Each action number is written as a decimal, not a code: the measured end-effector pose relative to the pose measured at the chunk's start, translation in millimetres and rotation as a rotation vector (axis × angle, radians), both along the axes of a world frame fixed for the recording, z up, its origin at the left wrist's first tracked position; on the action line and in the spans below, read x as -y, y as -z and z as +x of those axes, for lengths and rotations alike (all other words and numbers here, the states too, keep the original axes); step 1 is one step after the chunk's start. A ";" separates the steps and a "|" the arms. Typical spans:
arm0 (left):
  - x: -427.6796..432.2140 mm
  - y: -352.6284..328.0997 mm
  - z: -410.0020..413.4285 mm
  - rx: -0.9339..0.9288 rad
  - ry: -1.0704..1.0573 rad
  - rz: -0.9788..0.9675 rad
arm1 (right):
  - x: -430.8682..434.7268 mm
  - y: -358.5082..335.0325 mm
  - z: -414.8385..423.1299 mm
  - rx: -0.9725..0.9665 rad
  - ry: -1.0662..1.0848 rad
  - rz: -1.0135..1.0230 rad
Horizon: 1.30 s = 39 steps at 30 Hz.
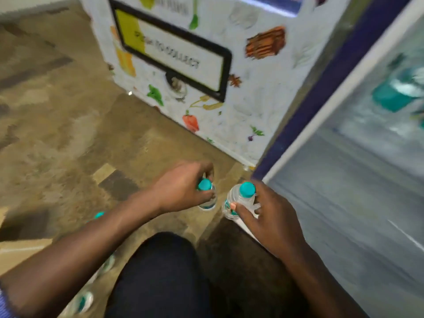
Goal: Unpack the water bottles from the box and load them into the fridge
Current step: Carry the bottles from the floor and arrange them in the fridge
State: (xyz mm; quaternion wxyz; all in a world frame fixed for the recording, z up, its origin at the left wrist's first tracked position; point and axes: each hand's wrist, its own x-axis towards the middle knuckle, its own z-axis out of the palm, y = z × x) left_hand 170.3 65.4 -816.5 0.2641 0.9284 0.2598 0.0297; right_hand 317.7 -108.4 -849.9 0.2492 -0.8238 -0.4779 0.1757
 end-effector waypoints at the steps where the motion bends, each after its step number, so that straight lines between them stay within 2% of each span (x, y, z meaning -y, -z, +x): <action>1: 6.9 -16.9 14.9 0.046 0.051 0.020 | 12.0 -16.1 6.8 0.019 0.040 0.035; 6: 45.8 -92.1 69.5 0.245 0.257 0.130 | 69.8 -83.2 38.0 0.200 0.280 0.226; 11: 87.8 -146.0 118.4 0.396 0.474 0.066 | 120.3 -142.4 60.2 0.406 0.436 0.309; 16: 123.4 -184.2 166.3 0.535 0.583 0.068 | 154.1 -185.4 81.9 0.530 0.557 0.382; 21: 155.7 -222.8 208.1 0.584 0.599 0.122 | 178.2 -216.5 109.5 0.618 0.674 0.453; 25: 176.2 -247.8 234.4 0.581 0.587 0.117 | 193.1 -235.9 130.8 0.572 0.732 0.457; 29: 189.1 -273.6 258.1 0.611 0.589 0.109 | 203.9 -259.0 149.9 0.573 0.765 0.577; 35: 203.3 -317.5 300.2 0.767 0.522 0.174 | 204.7 -306.1 186.2 0.689 0.830 0.676; 39: 209.2 -330.7 337.7 0.852 0.427 0.296 | 194.9 -326.8 225.0 0.706 0.819 0.666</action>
